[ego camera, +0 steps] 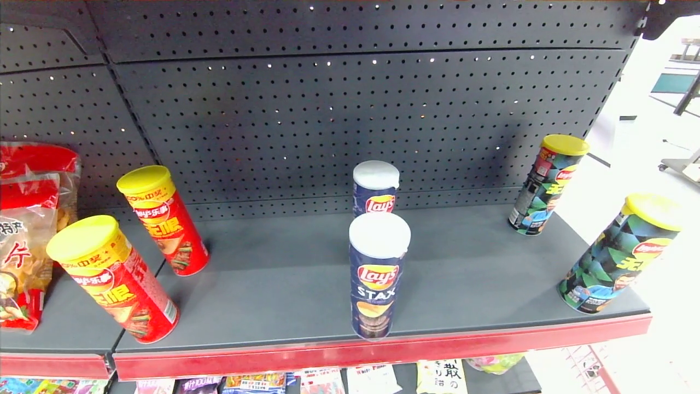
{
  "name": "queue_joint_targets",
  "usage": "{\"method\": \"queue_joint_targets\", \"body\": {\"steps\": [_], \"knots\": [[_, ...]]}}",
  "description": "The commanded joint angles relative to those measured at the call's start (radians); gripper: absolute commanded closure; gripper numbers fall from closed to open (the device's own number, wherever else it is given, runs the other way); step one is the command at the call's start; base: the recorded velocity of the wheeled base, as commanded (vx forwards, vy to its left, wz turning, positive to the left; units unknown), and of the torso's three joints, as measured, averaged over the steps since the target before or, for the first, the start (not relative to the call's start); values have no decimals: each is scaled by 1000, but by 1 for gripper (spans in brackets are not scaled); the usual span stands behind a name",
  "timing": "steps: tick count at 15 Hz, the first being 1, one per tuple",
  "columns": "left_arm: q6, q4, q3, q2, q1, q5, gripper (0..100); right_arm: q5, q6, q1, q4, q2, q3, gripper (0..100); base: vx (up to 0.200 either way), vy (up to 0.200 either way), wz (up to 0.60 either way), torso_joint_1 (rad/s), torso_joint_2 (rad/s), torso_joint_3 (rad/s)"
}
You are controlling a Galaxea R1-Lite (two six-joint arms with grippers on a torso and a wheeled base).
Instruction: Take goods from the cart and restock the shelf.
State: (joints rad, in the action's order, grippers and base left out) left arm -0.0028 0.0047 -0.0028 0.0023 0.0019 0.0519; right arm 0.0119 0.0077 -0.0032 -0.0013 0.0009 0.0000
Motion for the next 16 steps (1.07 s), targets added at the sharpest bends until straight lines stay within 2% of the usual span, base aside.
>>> {"method": "queue_joint_targets", "body": {"steps": [1,9,14,16], "knots": [[0,0,0,2,0,0,0,0,0,0,0,-1,0,0,0,0,0,115,-246,-139],[-2,0,0,2,0,-3,0,0,0,0,0,-1,0,0,0,0,0,28,-67,-31],[-2,0,1,4,0,-3,0,0,0,0,0,-1,0,0,0,0,600,3,0,2],[-2,0,0,4,0,-3,0,0,0,0,0,-1,0,0,0,0,0,0,0,0]]}}
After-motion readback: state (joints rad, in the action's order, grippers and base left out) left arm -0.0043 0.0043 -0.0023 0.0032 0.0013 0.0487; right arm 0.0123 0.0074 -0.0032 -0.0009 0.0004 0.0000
